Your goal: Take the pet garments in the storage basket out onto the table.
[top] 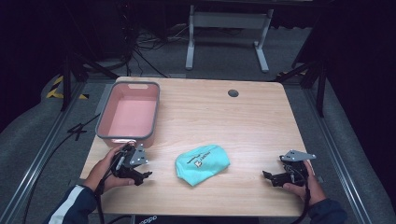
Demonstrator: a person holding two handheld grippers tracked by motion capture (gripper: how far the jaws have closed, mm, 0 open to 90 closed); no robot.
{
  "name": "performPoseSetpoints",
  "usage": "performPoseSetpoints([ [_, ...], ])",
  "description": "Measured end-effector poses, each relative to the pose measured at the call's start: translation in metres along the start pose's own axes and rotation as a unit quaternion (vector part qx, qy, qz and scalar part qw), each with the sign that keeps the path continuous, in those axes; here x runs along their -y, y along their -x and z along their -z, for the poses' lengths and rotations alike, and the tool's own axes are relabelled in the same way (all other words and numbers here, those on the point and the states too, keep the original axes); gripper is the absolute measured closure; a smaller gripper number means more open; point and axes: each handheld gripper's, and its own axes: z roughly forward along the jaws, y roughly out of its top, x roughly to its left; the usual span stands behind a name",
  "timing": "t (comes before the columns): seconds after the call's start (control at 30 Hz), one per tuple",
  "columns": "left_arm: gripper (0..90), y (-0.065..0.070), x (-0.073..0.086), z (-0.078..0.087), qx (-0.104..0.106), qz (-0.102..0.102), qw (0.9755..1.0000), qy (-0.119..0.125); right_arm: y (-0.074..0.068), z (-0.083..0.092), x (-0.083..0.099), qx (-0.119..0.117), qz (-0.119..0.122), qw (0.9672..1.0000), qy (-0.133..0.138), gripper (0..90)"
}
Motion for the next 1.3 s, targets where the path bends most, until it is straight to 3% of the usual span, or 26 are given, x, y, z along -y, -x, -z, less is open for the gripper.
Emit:
performPoseSetpoints([
  [0.23, 19.0, -0.004, 0.026, 0.001, 0.007, 0.032, 0.9994, 0.009, 0.000, 0.000, 0.000, 0.000, 0.000, 1.0000, 0.000, 0.7],
  [0.43, 18.8, -0.007, 0.047, -0.002, -0.009, 0.069, 0.9975, 0.016, 0.000, 0.000, 0.000, 0.000, 0.000, 1.0000, 0.000, 0.7],
  [0.5, 18.8, -0.008, 0.052, -0.001, -0.005, 0.084, 0.9962, 0.023, 0.000, 0.000, 0.000, 0.000, 0.001, 1.0000, -0.001, 0.6],
  [0.6, 18.6, -0.009, 0.058, -0.001, 0.004, 0.091, 0.9954, 0.029, 0.000, 0.000, 0.000, 0.000, 0.003, 1.0000, -0.001, 0.6],
  [0.73, 16.7, -0.008, 0.070, -0.003, 0.016, 0.126, 0.9903, 0.057, 0.001, 0.000, 0.000, -0.001, 0.003, 1.0000, -0.001, 0.6],
  [0.77, 16.7, -0.008, 0.073, -0.004, 0.023, 0.140, 0.9878, 0.064, 0.001, 0.000, 0.000, -0.001, 0.003, 1.0000, -0.001, 0.6],
  [0.83, 15.7, -0.010, 0.078, -0.004, 0.029, 0.148, 0.9859, 0.072, 0.001, 0.000, 0.000, -0.001, 0.004, 1.0000, -0.001, 0.6],
  [0.9, 14.1, -0.010, 0.085, -0.006, 0.030, 0.166, 0.9814, 0.091, 0.001, 0.000, 0.000, -0.001, 0.004, 1.0000, -0.001, 0.7],
  [1.3, 14.0, -0.009, 0.087, -0.005, 0.022, 0.174, 0.9800, 0.093, 0.001, 0.000, 0.000, 0.000, 0.004, 1.0000, -0.001, 0.7],
])
